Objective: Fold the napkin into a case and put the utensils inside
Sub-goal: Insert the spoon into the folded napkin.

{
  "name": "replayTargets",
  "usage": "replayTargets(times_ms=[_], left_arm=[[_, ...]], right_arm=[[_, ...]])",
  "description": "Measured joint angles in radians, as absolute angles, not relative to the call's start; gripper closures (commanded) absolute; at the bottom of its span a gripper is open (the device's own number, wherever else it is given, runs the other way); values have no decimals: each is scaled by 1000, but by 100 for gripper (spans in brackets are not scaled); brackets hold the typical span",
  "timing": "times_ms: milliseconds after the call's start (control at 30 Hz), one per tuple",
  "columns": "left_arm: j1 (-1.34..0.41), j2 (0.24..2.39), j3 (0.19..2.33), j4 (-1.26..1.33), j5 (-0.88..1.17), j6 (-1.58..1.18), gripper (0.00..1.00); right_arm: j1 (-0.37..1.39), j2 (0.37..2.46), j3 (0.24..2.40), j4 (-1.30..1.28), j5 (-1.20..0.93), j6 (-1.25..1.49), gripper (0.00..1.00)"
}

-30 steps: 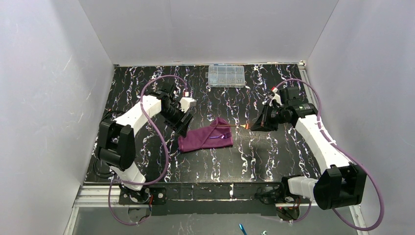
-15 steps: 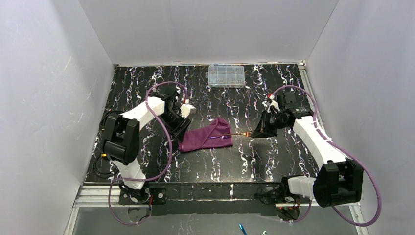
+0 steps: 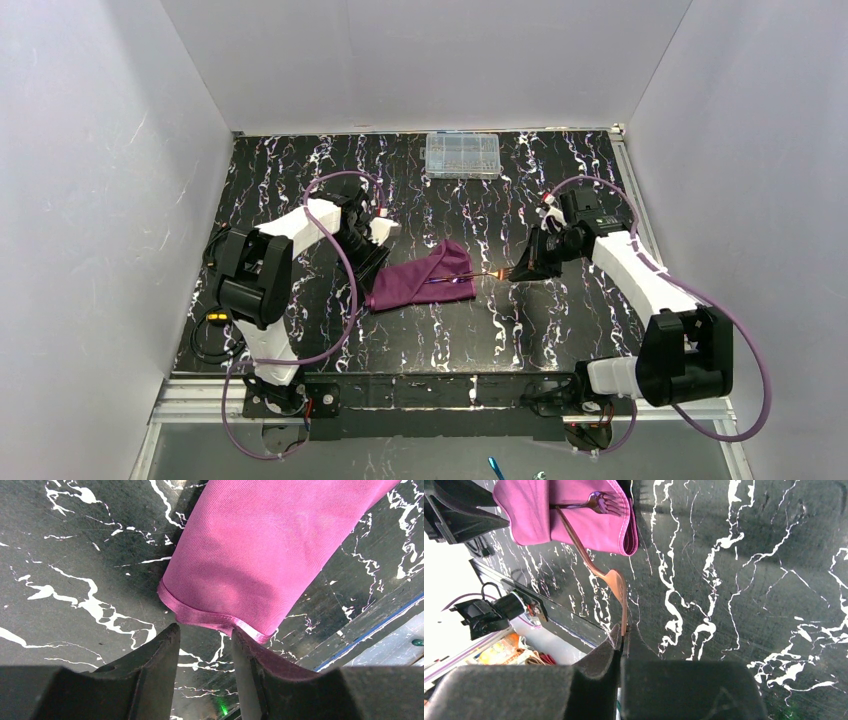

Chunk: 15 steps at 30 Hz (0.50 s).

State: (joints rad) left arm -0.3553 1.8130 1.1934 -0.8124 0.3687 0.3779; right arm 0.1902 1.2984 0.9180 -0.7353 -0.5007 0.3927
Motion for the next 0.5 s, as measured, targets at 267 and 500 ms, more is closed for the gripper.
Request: replayTargets(times_ms=[267, 500], left_arm=[[-355, 1813, 1188, -808, 360, 385, 66], [-355, 1822, 1188, -809, 360, 393, 70]], right_arm=[[237, 1354, 918, -654, -511, 420, 99], [302, 1419, 918, -577, -525, 450, 99]])
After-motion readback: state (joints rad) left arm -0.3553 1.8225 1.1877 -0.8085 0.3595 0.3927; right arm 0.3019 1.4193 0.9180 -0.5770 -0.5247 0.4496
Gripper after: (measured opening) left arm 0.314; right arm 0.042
